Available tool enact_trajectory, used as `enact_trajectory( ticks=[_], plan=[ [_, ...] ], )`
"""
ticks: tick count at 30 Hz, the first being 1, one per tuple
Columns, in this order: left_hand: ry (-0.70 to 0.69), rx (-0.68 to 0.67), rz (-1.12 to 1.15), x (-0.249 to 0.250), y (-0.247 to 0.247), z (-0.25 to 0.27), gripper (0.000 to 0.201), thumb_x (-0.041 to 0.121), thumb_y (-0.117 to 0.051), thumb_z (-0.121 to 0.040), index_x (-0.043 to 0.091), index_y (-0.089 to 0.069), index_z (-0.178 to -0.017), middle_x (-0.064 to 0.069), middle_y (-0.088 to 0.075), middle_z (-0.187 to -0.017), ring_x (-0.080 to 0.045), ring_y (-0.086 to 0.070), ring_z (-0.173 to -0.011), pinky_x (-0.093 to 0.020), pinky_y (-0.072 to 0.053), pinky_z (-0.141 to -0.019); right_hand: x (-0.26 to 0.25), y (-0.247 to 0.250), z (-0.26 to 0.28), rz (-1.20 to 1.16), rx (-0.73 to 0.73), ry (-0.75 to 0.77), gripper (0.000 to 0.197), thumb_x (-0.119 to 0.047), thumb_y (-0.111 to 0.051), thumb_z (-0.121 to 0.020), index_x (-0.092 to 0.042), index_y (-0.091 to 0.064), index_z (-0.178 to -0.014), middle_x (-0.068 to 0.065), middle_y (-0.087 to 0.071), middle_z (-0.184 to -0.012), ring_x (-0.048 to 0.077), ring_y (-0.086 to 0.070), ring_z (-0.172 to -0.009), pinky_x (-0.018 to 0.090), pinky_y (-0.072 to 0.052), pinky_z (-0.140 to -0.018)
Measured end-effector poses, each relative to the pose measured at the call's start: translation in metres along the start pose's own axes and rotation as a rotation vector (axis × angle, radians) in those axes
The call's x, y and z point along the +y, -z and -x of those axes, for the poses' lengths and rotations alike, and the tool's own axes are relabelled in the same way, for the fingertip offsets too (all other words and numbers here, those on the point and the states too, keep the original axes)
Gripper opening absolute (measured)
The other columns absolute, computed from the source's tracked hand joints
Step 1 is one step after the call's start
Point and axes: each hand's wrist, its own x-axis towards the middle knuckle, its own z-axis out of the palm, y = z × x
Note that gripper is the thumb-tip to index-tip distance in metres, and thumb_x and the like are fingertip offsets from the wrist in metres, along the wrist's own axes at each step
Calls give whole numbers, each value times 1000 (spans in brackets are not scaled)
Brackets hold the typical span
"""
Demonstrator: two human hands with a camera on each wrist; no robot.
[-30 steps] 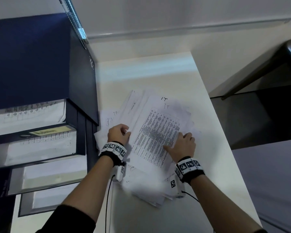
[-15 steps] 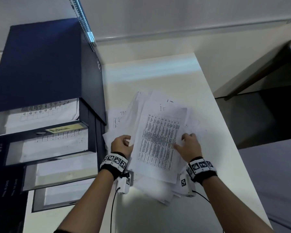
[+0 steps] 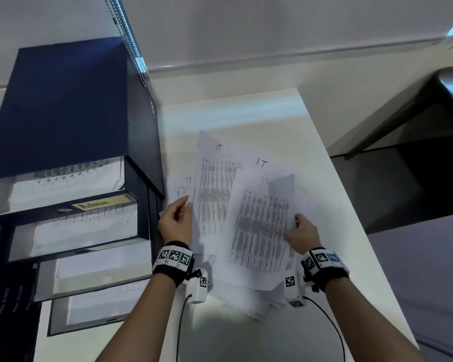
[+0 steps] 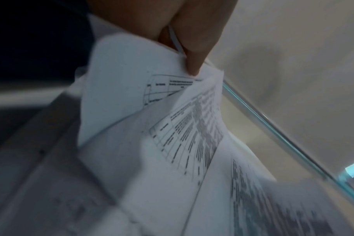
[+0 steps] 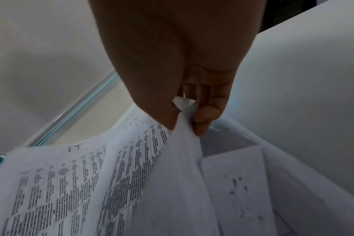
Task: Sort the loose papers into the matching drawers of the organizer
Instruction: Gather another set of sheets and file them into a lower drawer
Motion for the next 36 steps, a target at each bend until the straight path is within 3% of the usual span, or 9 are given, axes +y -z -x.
enact_trajectory(
  ticks=[5, 8, 11, 14, 20, 23, 25, 30, 36],
  plan=[
    [2, -39, -59, -5, 1, -4, 18, 5, -68, -89, 18, -68, -102, -3, -68, -84, -11, -61, -74, -14, -51, -69, -13, -17, 3, -31, 27, 149, 17, -15, -67, -82, -11, -57, -96, 4, -63, -90, 25, -60, -82, 26, -45, -65],
    [92, -180, -102, -14, -1, -6, 28, 0, -74, -82, 20, -66, -100, 0, -59, -70, -11, -53, -64, -23, -51, -70, -25, -24, 1, -44, 16, 193, 26, -19, -71, -80, -10, -63, -103, 7, -62, -97, 26, -60, -89, 34, -51, -77],
    [150, -274, -220, -25, -2, -7, 26, 11, -80, -79, 25, -70, -99, -1, -62, -75, -13, -57, -69, -23, -52, -75, -39, -28, -4, -14, 41, 170, 42, -37, -76, -80, -11, -62, -110, 4, -60, -103, 22, -57, -97, 31, -48, -86],
    [205, -359, -306, -29, -5, -11, 13, 17, -65, -91, 27, -70, -84, -2, -70, -82, -16, -59, -75, -28, -50, -78, -50, -30, -7, 29, 6, 90, 61, -41, -79, -78, -9, -54, -123, 7, -62, -113, 24, -57, -107, 32, -46, -90],
    [262, -305, -286, -35, -8, -13, 33, 21, -48, -102, 0, -59, -78, -7, -53, -72, -18, -45, -71, -27, -36, -67, -52, -36, -12, 82, 81, 29, 67, -43, -82, -74, -2, -60, -122, 13, -48, -128, 29, -51, -118, 37, -43, -104],
    [289, -255, -232, -35, -11, -10, 23, 20, -54, -100, 3, -71, -101, -3, -65, -86, -16, -56, -80, -18, -44, -73, -54, -40, -13, -58, 87, 70, 34, -25, -81, -77, -5, -69, -103, 7, -59, -106, 21, -60, -92, 32, -52, -95],
    [331, -165, -203, -29, -10, -6, 16, 17, -62, -95, 15, -71, -108, -1, -68, -88, -8, -60, -76, -6, -43, -67, -54, -41, -11, -147, 74, 67, 12, -15, -80, -79, -7, -72, -84, 4, -68, -82, 16, -64, -71, 34, -61, -77],
    [411, -16, -113, -27, -2, -7, 35, 19, -79, -82, 9, -70, -114, 0, -64, -99, -13, -61, -94, -21, -46, -87, -28, -17, -11, -194, 90, -27, 37, -20, -80, -76, -13, -51, -54, -3, -46, -53, 18, -47, -54, 19, -35, -44],
    [352, -80, -50, -23, -3, -5, 34, -1, -83, -73, 19, -66, -94, 6, -67, -78, -7, -63, -68, -17, -51, -62, 7, 8, -14, -217, 173, -96, 20, -21, -81, -78, -7, -71, -88, 5, -65, -77, 22, -64, -73, 21, -44, -63]
  ],
)
